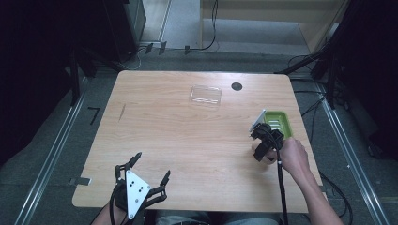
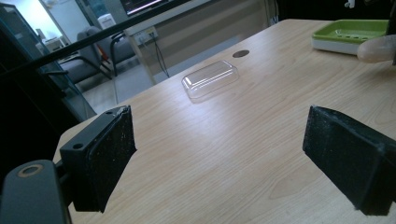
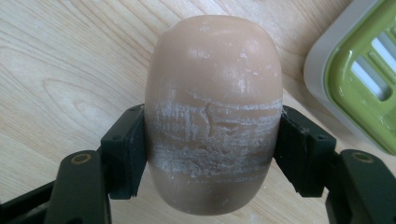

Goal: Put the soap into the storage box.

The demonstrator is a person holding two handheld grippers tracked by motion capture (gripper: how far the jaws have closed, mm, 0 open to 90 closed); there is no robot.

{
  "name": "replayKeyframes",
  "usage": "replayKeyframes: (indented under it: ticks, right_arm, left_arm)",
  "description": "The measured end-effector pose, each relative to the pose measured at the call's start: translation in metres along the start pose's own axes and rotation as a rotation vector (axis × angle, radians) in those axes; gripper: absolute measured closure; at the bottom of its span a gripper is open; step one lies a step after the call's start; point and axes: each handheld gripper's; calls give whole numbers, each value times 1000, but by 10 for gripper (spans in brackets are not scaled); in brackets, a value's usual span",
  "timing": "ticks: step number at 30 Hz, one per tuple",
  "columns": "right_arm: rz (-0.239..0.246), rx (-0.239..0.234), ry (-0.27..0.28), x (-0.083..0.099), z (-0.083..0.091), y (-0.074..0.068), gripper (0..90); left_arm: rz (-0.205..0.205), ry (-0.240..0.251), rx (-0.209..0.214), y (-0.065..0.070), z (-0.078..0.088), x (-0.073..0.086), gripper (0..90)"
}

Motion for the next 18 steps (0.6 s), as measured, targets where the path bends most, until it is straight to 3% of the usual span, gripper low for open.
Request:
replayKeyframes:
  ticks: [18]
  right_arm:
    - [-55,-8,-17,13,0,21,332]
  left_arm:
    - [0,0,0,0,0,0,99]
Point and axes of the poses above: each handheld gripper's, and its own axes: z roughly backward along the jaws, x roughly out of its underside, y roughly to its right, and after that the axes turned 4 degrees about x, right-handed
